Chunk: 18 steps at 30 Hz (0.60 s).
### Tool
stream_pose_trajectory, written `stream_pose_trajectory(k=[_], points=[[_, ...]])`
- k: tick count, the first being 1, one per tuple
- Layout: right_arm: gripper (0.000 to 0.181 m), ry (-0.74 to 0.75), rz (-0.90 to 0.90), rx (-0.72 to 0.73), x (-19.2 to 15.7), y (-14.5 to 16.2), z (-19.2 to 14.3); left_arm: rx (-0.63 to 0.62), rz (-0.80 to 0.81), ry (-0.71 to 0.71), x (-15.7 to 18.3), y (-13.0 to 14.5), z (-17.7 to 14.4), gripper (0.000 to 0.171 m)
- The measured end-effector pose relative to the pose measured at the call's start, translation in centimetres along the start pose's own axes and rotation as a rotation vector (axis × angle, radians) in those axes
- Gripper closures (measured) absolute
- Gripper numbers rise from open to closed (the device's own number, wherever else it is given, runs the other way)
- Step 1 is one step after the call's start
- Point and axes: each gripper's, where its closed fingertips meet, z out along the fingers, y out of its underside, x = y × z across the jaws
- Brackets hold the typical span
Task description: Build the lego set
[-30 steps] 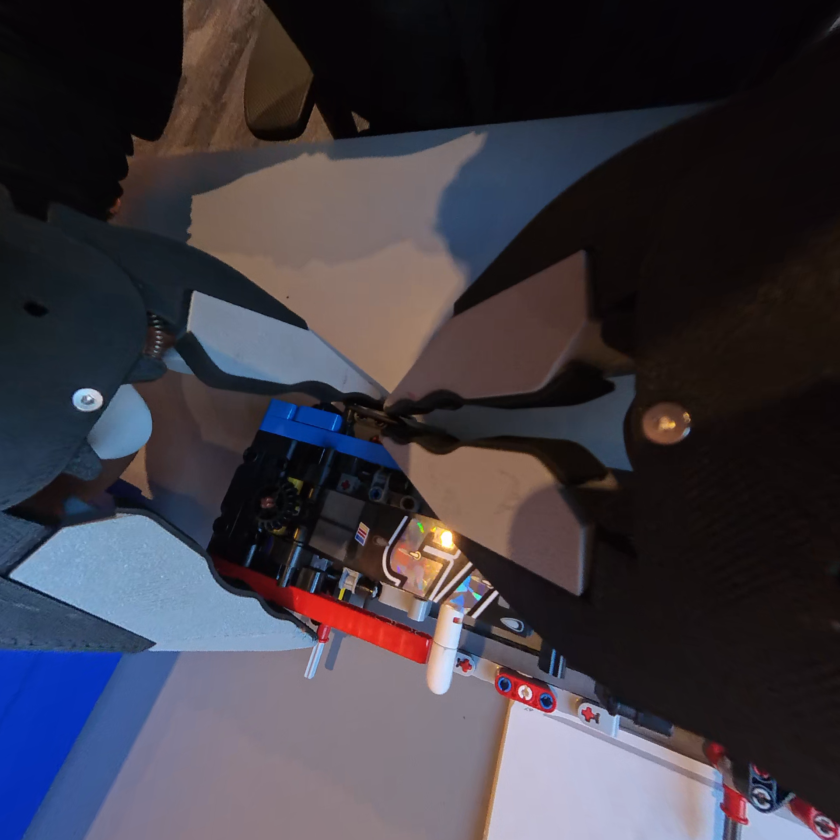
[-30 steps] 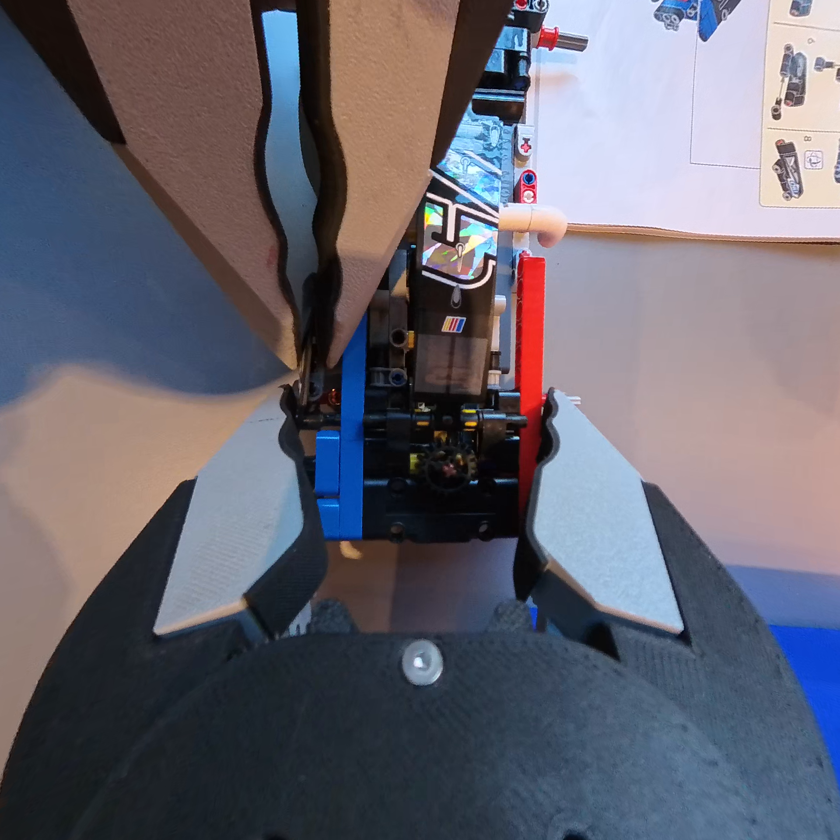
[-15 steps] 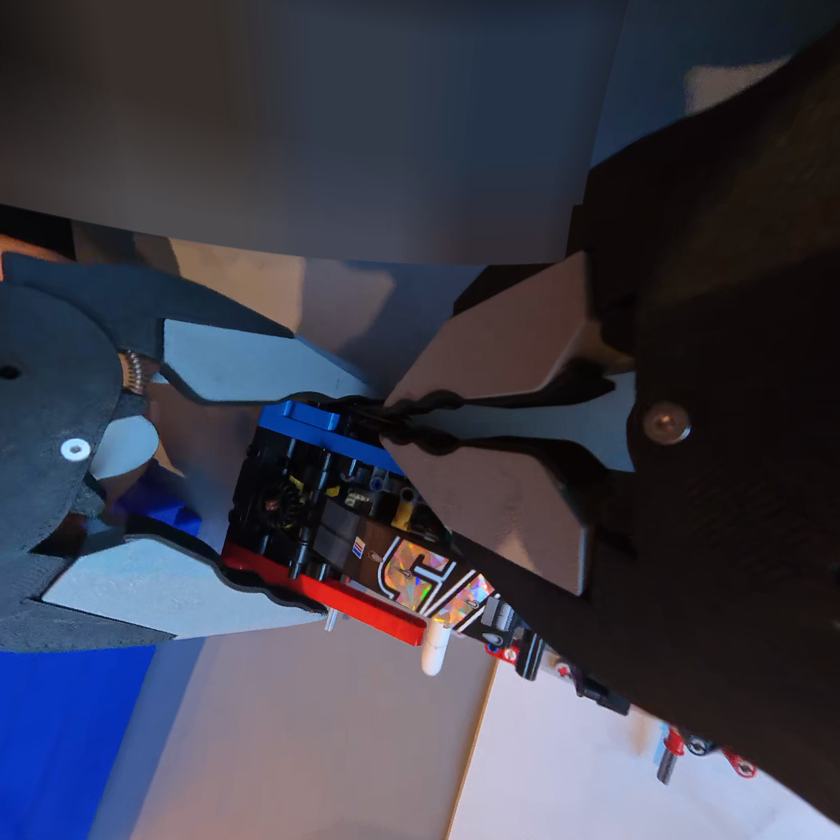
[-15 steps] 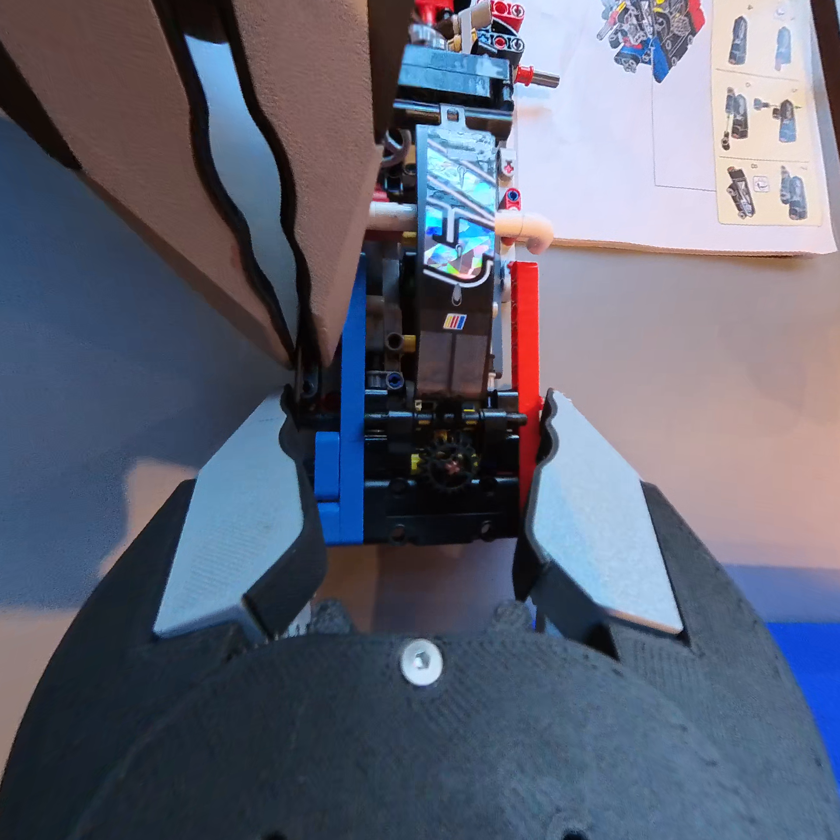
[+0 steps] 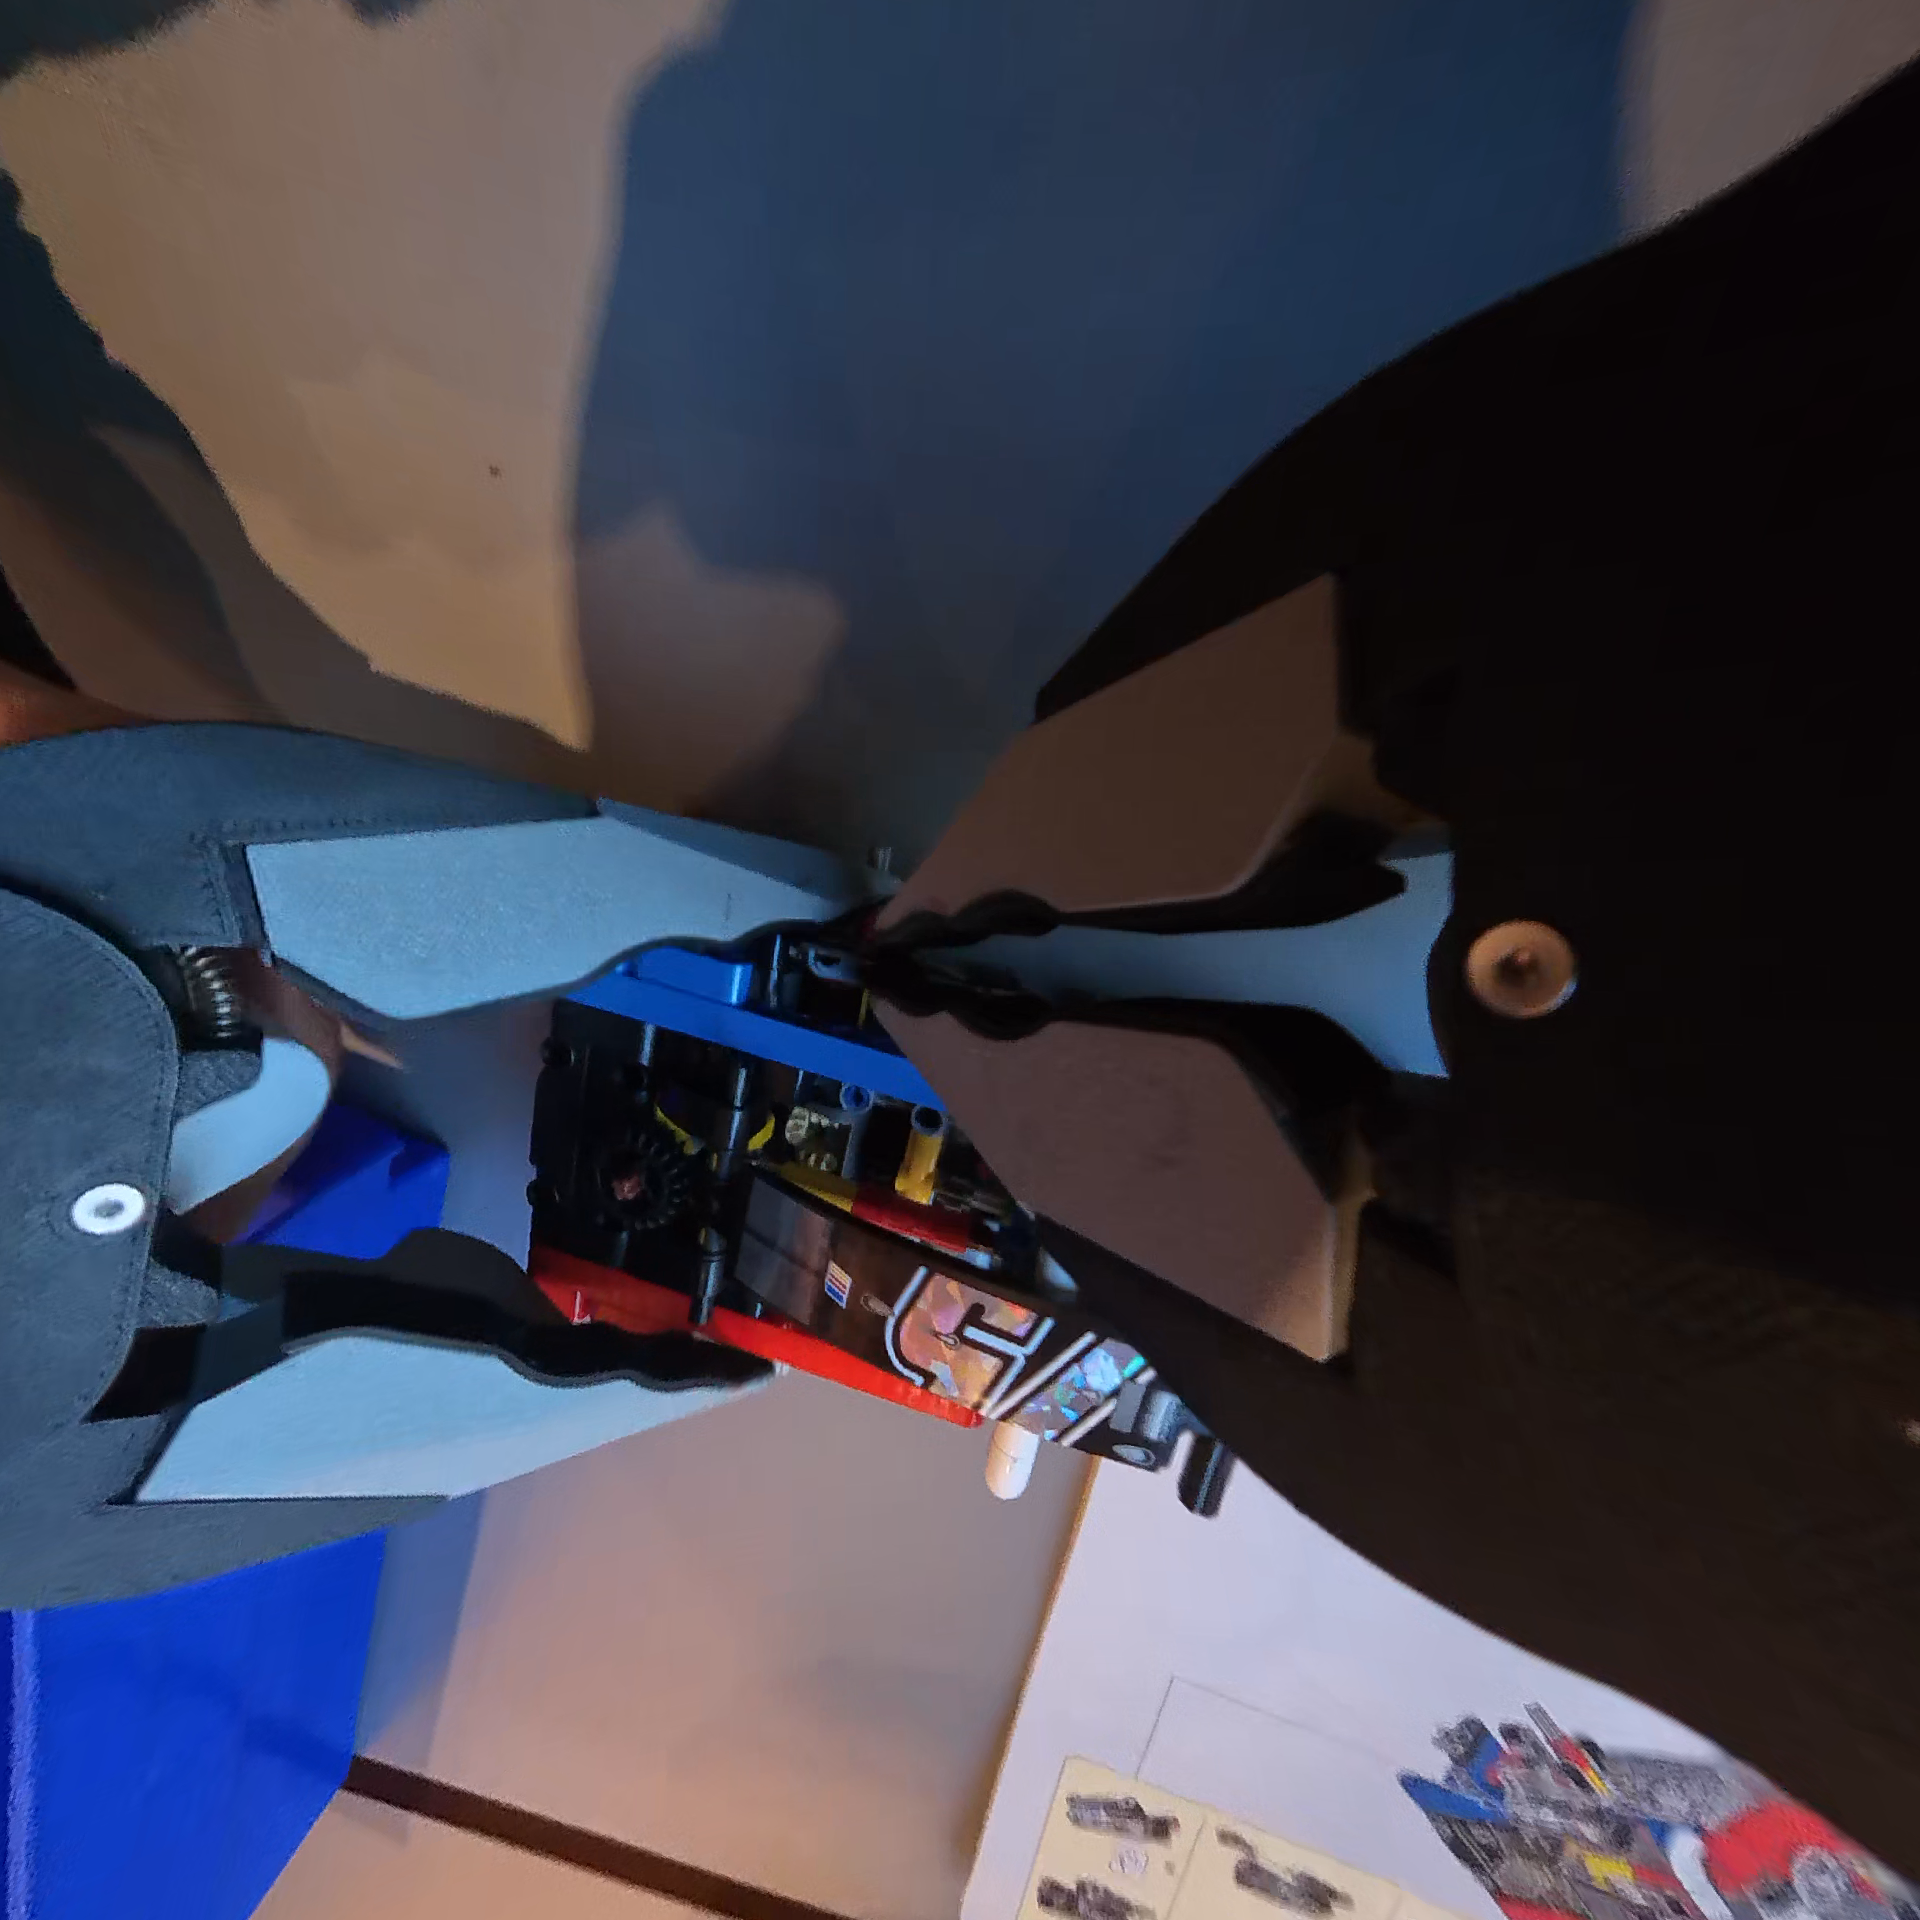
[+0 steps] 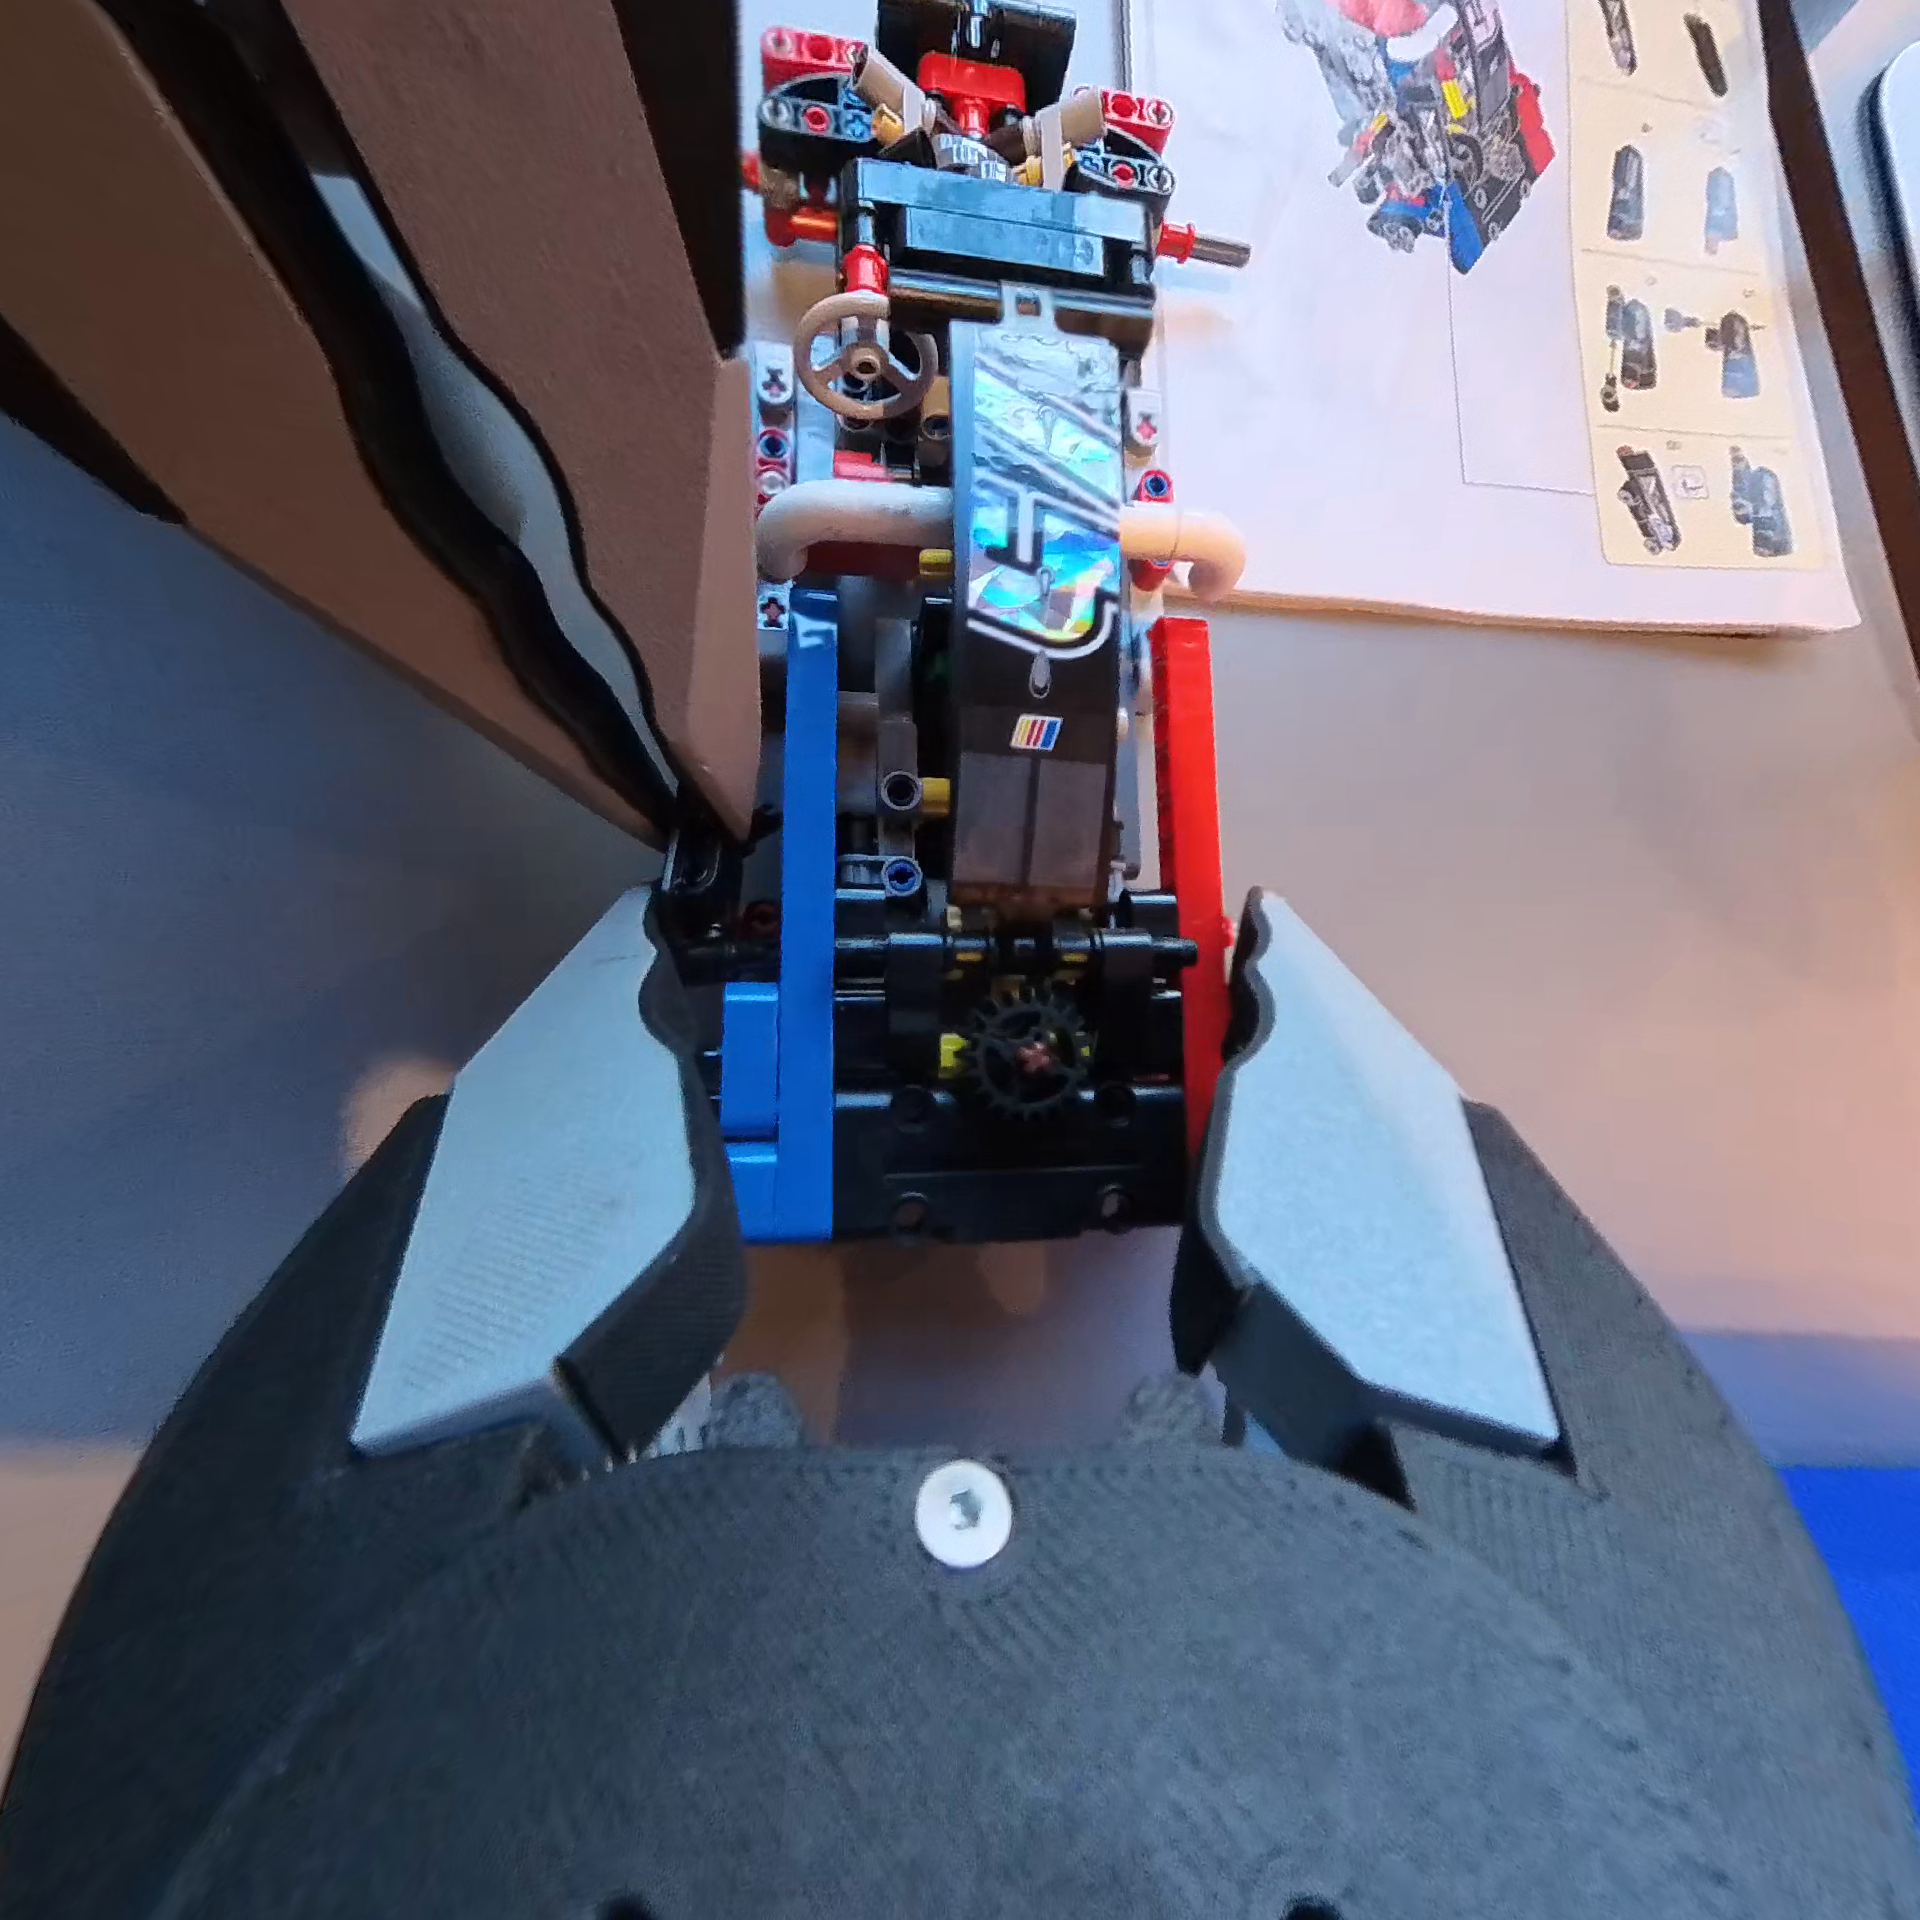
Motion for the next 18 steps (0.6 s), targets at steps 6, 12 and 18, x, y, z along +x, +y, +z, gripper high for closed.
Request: stream_pose_trajectory(k=[6,12,18], points=[[0.081,0.063,-0.002,0.234,-0.5,-2.4,-3.3,0.138,-0.164,0.102,0.5,-1.8,-1.8,0.170],[0.148,0.081,-0.070,0.419,-5.6,-4.5,-6.0,0.105,-0.024,0.068,2.4,-2.3,-2.2,0.169],[0.133,0.160,0.019,0.428,-7.0,-3.7,-6.4,0.260,0.228,-0.138,3.0,-3.4,-4.2,0.170]])
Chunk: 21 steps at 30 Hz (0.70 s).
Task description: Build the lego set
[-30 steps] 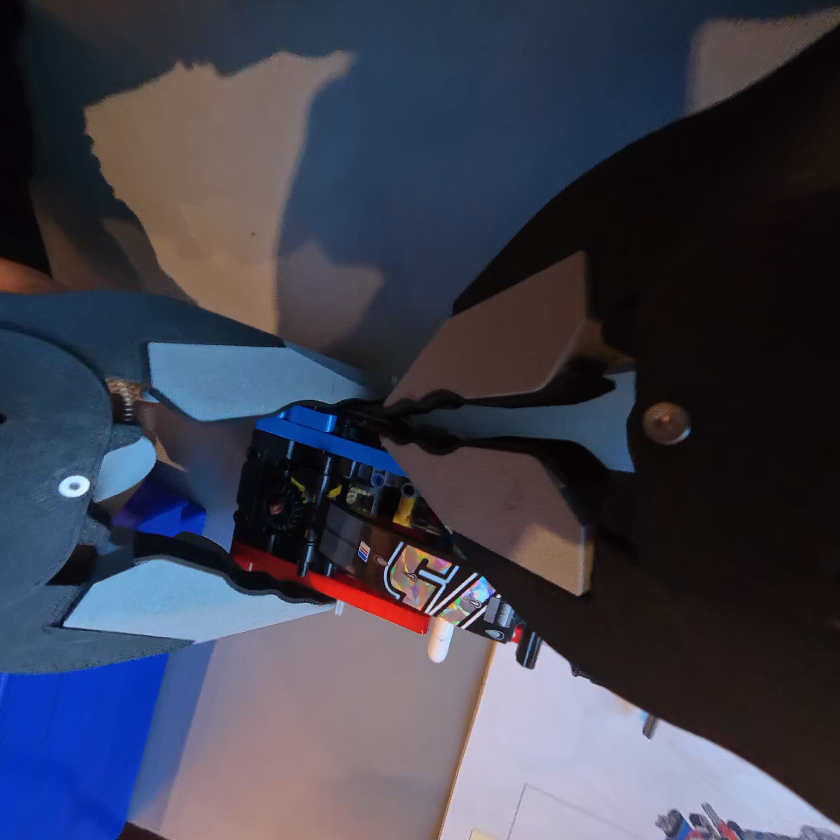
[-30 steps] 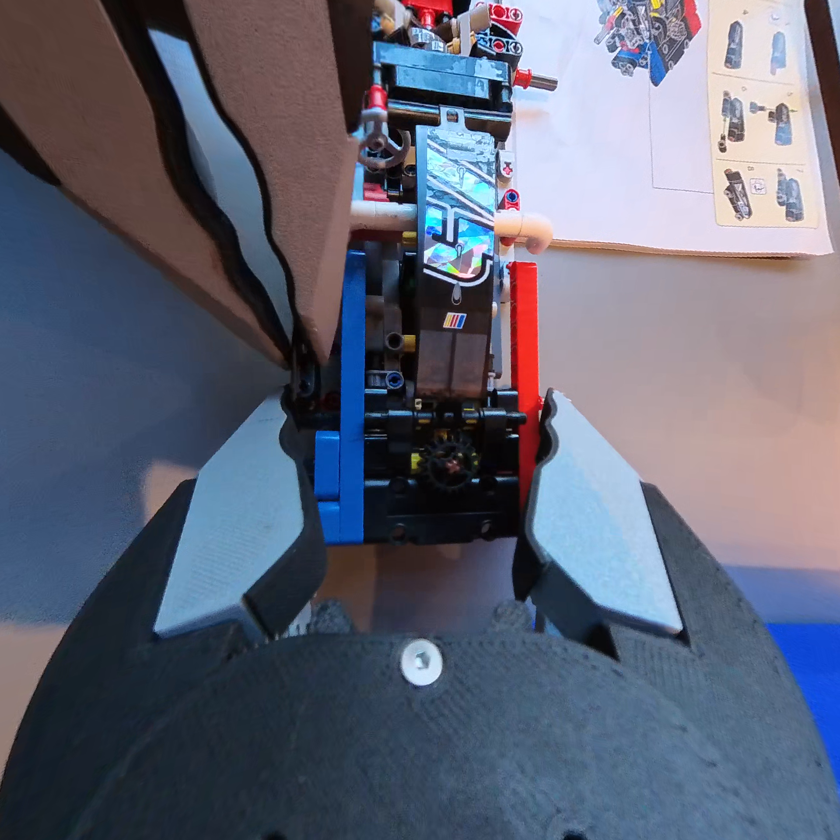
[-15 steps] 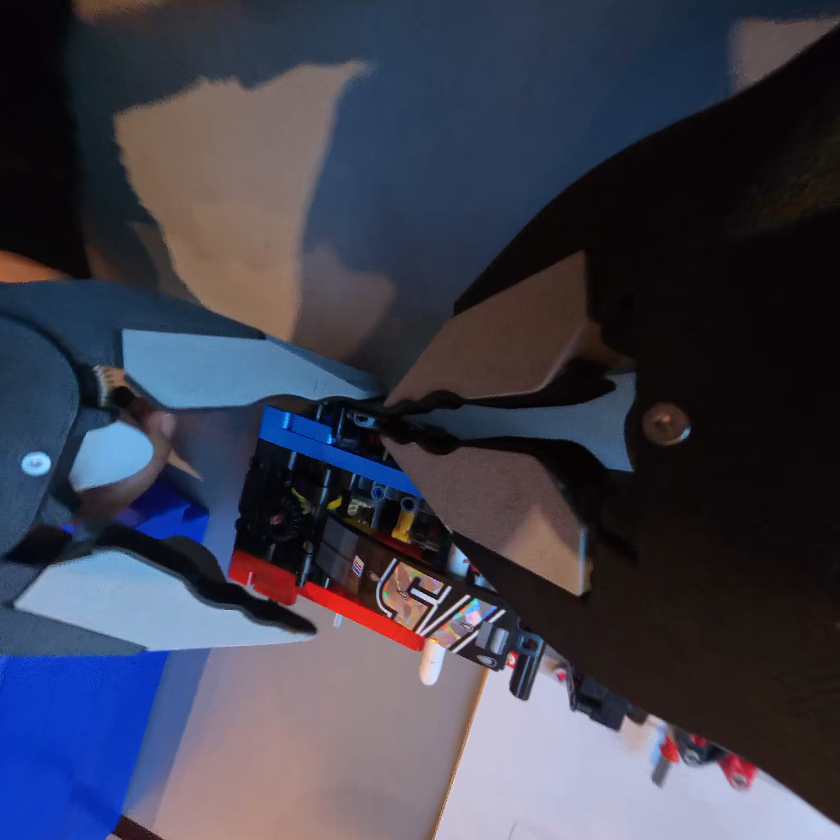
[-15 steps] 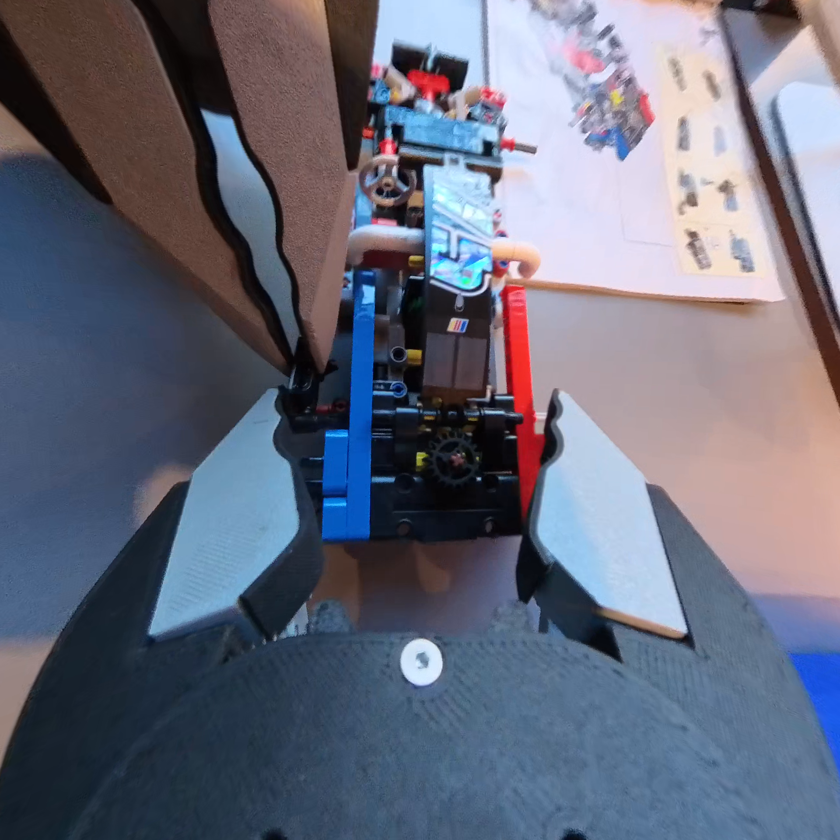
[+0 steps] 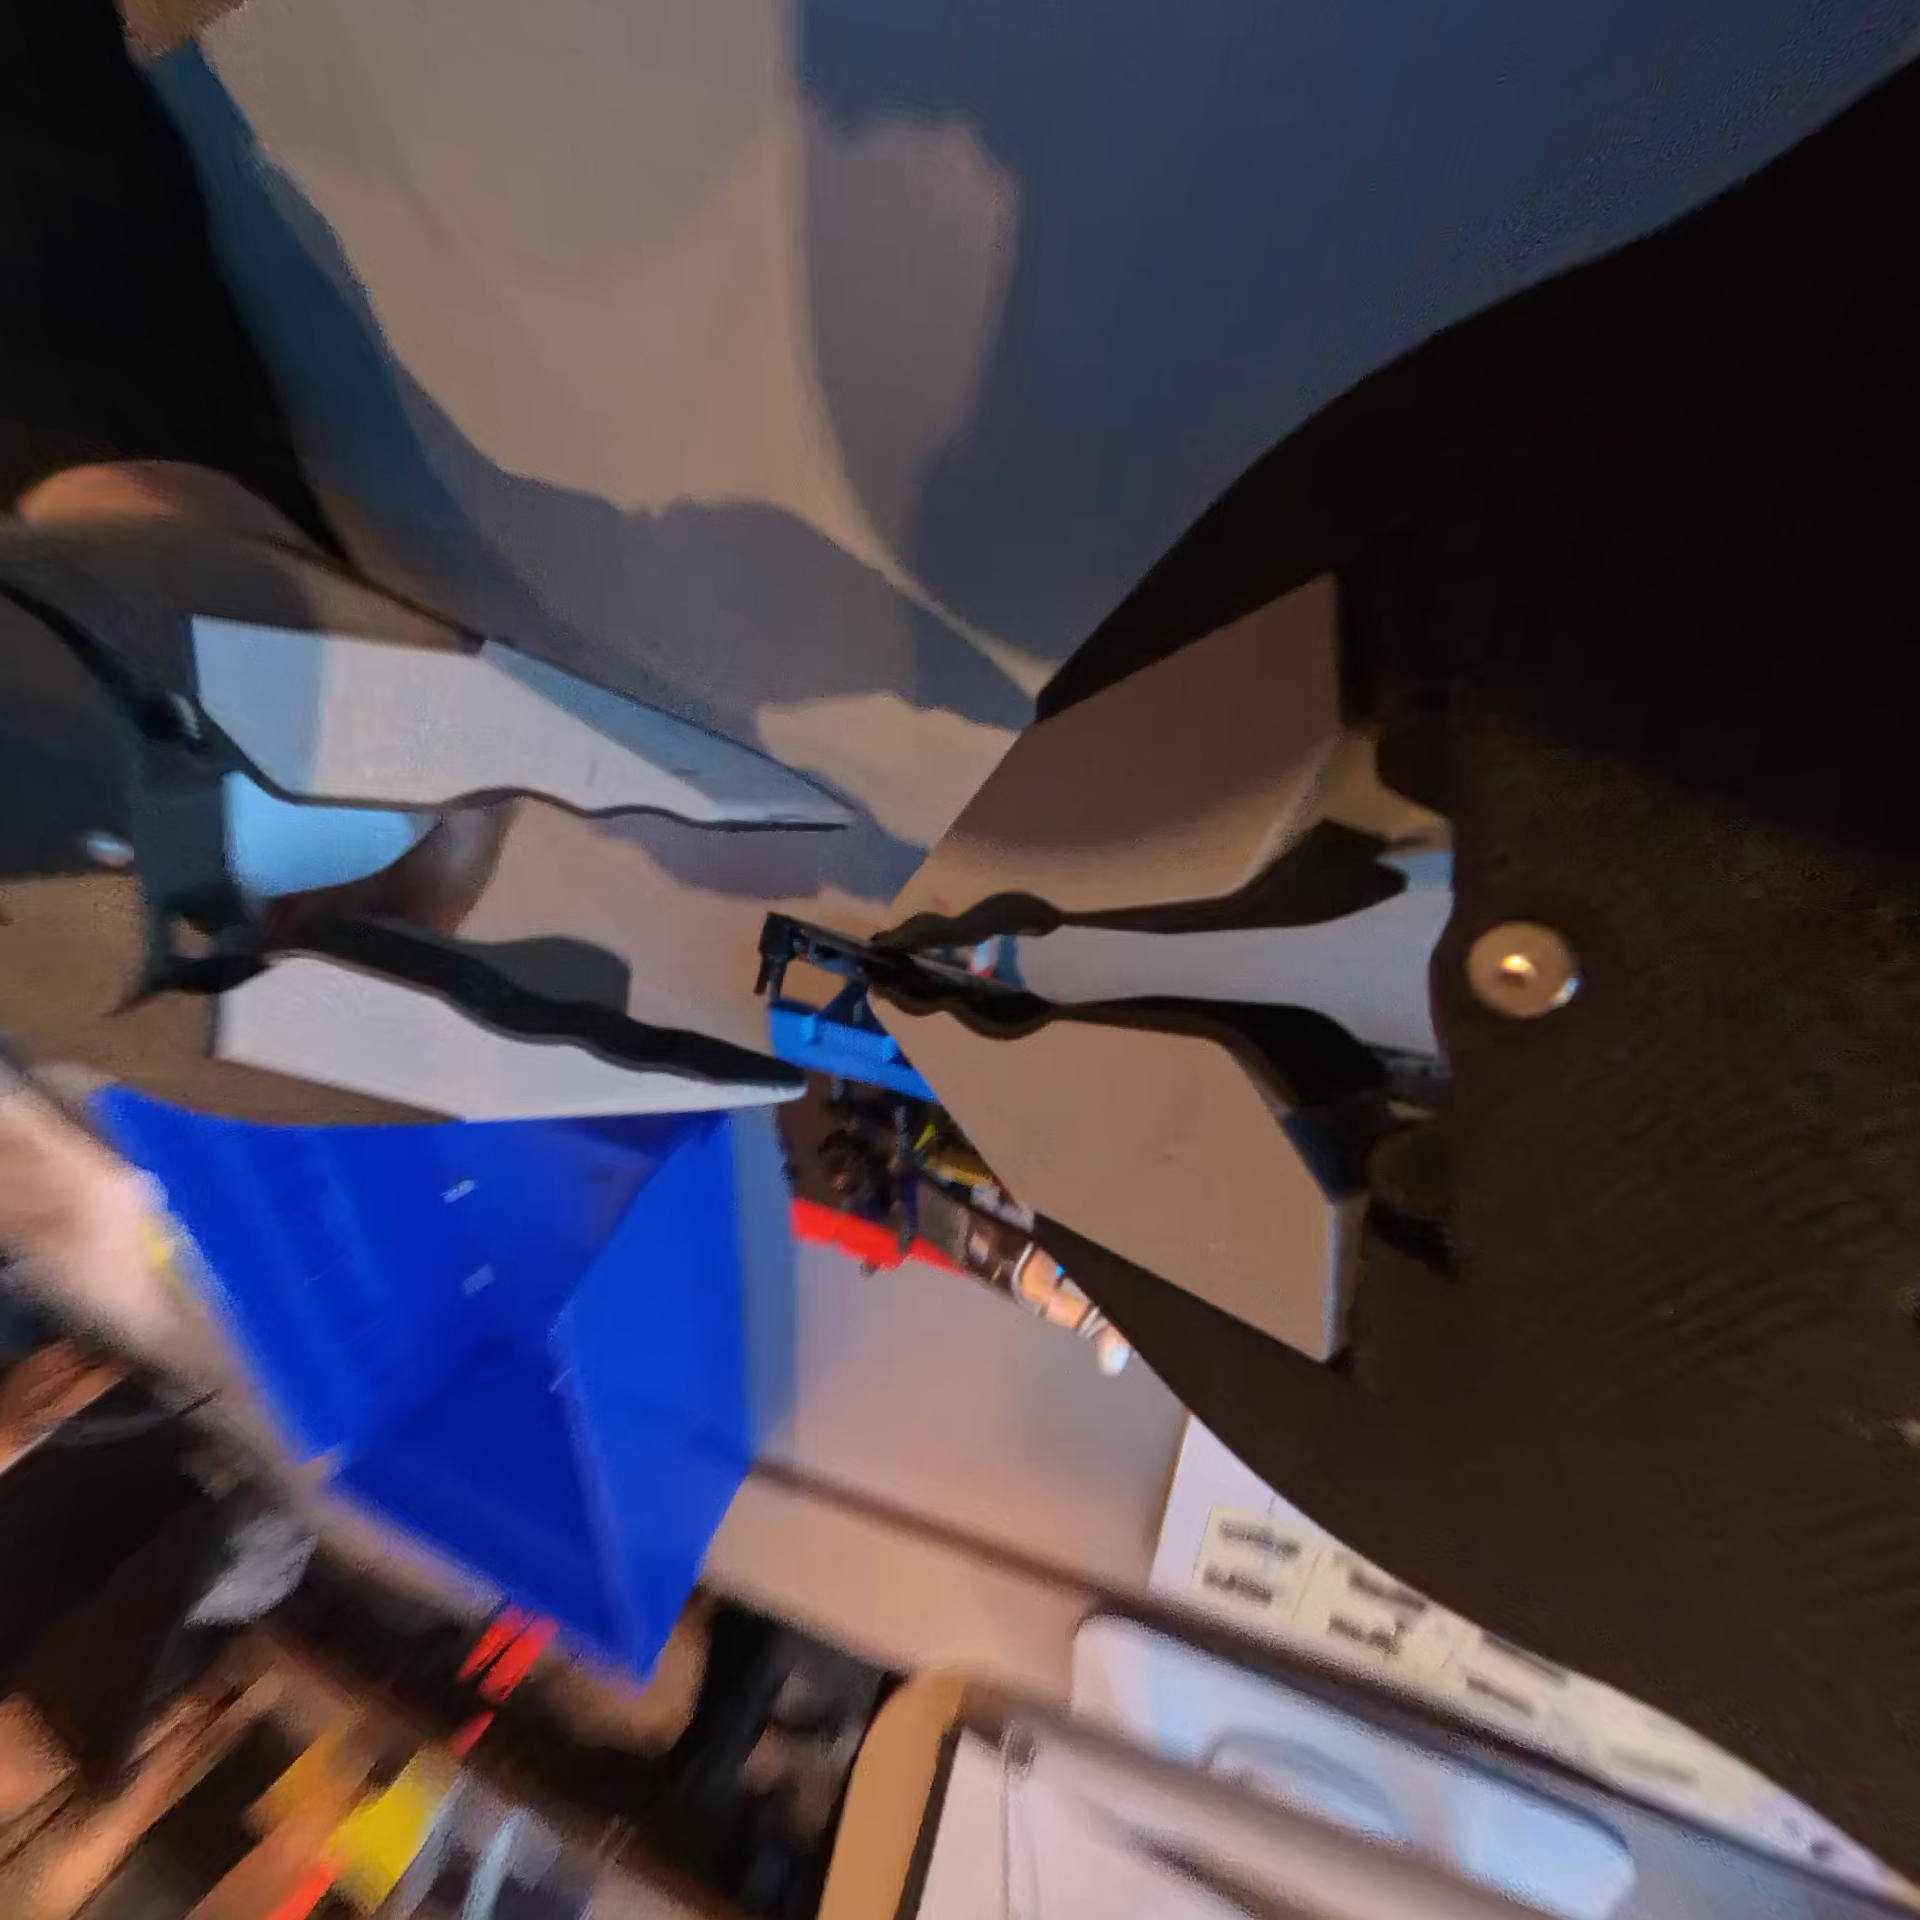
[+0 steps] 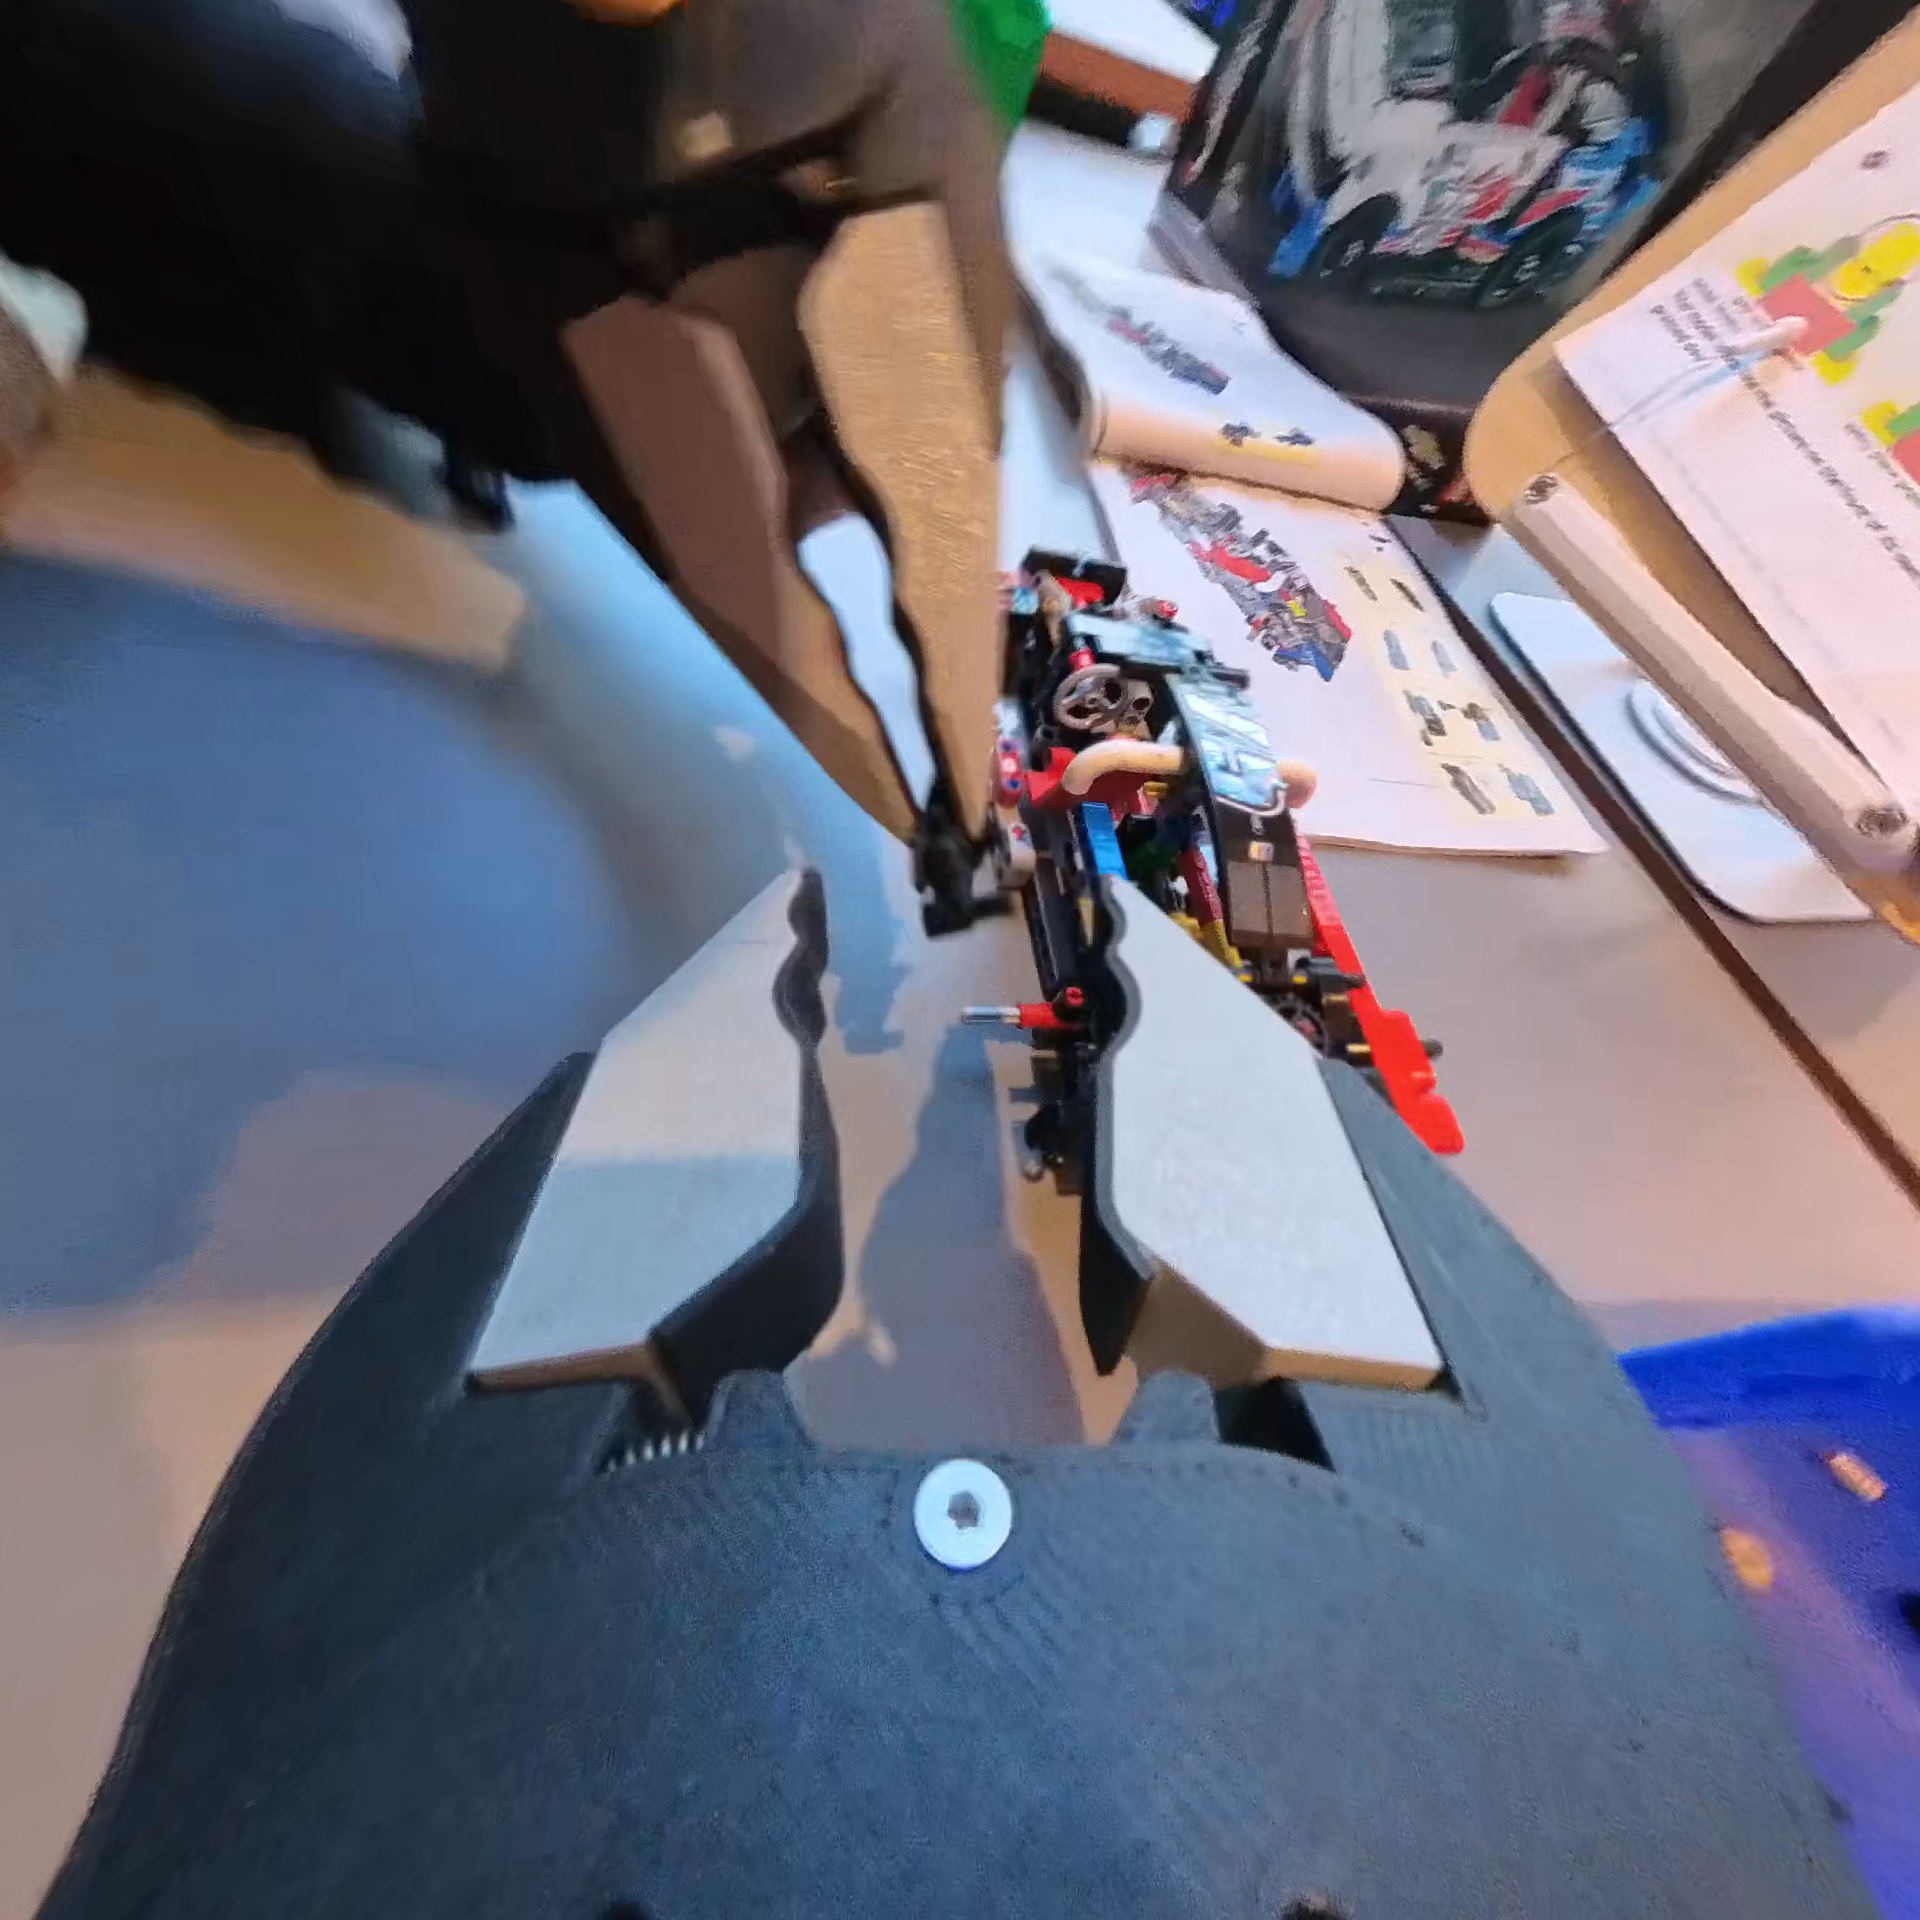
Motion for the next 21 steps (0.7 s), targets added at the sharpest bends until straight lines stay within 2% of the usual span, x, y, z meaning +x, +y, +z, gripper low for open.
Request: stream_pose_trajectory(k=[3,5,7,9,13,15,17,20,21], points=[[0.136,-0.059,0.232,0.201,-1.4,-1.8,-1.7,0.104,-0.008,-0.081,0.5,-1.2,-1.5,0.171],[0.138,-0.080,0.301,0.262,-2.5,-2.0,-2.0,0.131,-0.028,-0.078,1.6,-1.6,-1.9,0.171],[0.137,-0.037,0.273,0.242,-3.0,-1.4,-1.9,-0.034,-0.084,-0.055,2.3,0.6,-1.1,0.171],[0.135,0.041,0.193,0.189,-3.0,-0.9,-1.5,-0.204,-0.172,0.025,3.8,3.0,-0.5,0.170],[0.146,0.004,0.098,0.073,-5.3,0.4,0.3,-0.250,-0.295,0.210,6.7,2.3,-0.7,0.170],[0.169,-0.014,0.067,0.029,-6.1,0.8,0.8,-0.260,-0.282,0.241,6.8,2.0,-0.9,0.170],[0.179,-0.022,0.060,0.026,-6.6,0.7,0.9,-0.293,-0.271,0.270,6.7,1.9,-1.3,0.170],[0.177,-0.039,0.092,0.038,-6.7,0.6,0.7,-0.318,-0.212,0.273,6.5,1.2,-1.8,0.170],[0.169,-0.055,0.109,0.028,-6.9,0.7,0.8,-0.326,-0.194,0.281,6.6,1.0,-1.9,0.170]])
